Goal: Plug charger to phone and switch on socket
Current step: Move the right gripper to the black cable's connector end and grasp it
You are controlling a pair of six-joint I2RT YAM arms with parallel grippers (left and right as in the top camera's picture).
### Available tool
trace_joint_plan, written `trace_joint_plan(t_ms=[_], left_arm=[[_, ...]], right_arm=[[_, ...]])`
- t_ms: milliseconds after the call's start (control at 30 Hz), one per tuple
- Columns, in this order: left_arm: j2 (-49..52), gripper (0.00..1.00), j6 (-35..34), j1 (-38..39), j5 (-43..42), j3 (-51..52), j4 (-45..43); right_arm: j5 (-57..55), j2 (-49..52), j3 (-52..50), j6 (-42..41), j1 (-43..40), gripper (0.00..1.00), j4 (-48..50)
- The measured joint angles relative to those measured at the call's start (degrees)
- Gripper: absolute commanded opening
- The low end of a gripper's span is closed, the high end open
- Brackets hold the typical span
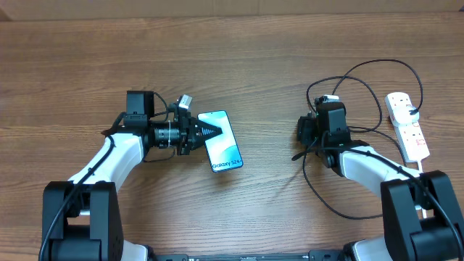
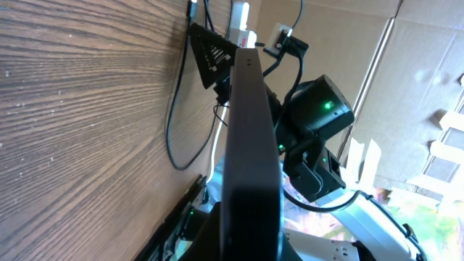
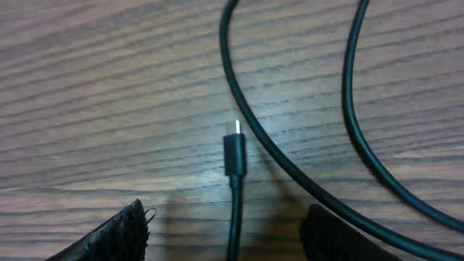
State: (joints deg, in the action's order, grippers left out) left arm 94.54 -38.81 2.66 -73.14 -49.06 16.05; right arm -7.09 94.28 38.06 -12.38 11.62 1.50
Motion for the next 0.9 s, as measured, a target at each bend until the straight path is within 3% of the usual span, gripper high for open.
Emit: trace_joint_plan(t_ms=[233, 533, 600, 667, 733, 900], left_arm=[[0.0, 0.04, 0.0, 0.0, 0.6, 0.0, 0.0], [0.0, 0.04, -0.2, 0.0, 1.0, 0.0, 0.0], [0.0, 0.04, -0.3, 0.0, 1.3, 0.0, 0.0], [0.0, 0.04, -0.5, 0.0, 1.6, 0.0, 0.0], [0.0, 0.04, -0.7, 0.0, 1.9, 0.0, 0.0], [0.0, 0.04, -1.2, 0.0, 2.1, 0.0, 0.0]], right_arm=[[-0.9, 0.5, 0.0, 0.4, 0.0, 0.58, 3.0], [-2.2, 5.4, 0.6, 0.7, 0.1, 0.56, 5.4], [-2.6, 5.9, 0.8, 1.0, 0.1, 0.48, 5.9], [-3.0, 6.2, 1.0, 1.4, 0.0, 0.21, 6.2], [-3.3, 6.4, 1.0, 1.2, -0.1, 0.04, 6.2], [1.4, 6.4, 1.7, 0.3, -0.5, 0.04, 4.4]])
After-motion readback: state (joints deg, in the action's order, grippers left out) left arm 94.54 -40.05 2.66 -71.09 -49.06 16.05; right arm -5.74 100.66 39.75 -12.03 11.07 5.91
